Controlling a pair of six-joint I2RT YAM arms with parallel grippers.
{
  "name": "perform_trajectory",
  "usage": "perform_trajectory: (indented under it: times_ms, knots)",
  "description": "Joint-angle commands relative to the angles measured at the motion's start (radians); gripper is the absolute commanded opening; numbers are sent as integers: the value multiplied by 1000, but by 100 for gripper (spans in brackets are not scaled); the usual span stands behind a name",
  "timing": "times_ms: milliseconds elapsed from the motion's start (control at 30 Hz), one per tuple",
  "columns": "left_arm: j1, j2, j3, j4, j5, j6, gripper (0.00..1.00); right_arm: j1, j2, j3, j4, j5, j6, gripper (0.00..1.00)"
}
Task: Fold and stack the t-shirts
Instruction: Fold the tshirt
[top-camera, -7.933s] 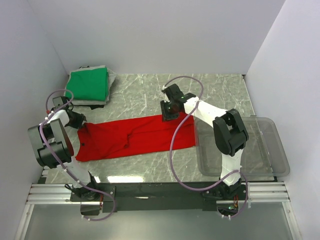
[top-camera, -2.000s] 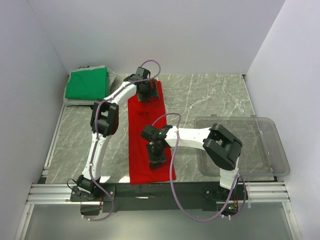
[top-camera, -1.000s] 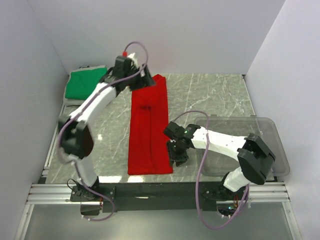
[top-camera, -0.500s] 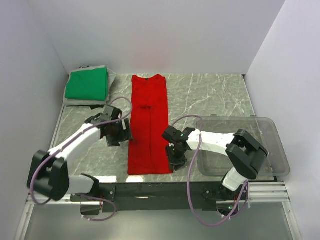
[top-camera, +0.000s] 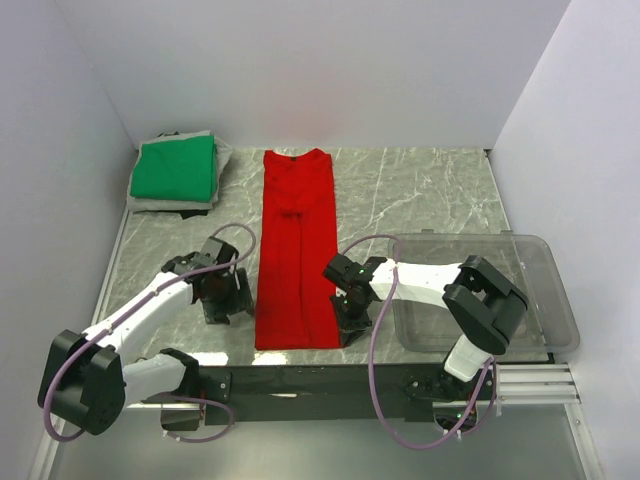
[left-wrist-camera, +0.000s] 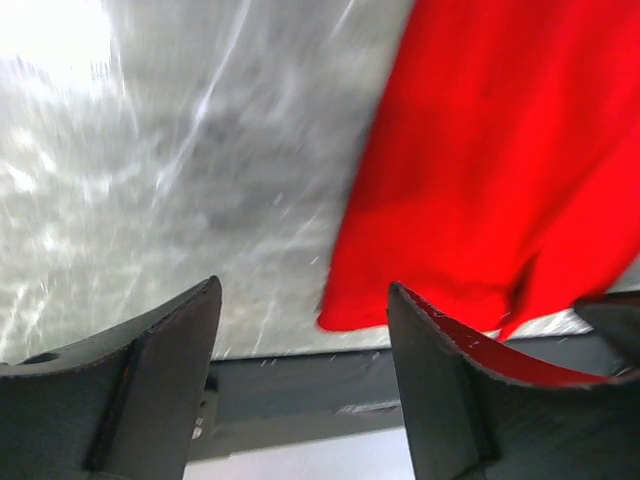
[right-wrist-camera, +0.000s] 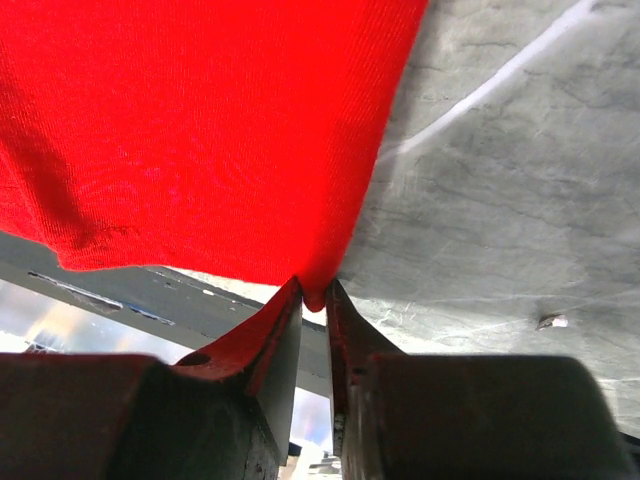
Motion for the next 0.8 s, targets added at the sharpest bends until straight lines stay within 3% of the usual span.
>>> perform_trajectory:
  times_ms: [0,367,667,767]
  knots:
    - [-16,-23,-33,-34,48,-27,71,9,22,-23,9,13,-17,22]
    - [-65,45,-103,34,148,-53,58,14,28,-11,-9,24,-28,21]
    - [-137,83,-128,88,172,-96,55,12,28,2,-23,25,-36,21]
    - [-142,83,-126,83,154,-105,49,12,32,6,-25,24,-36,21]
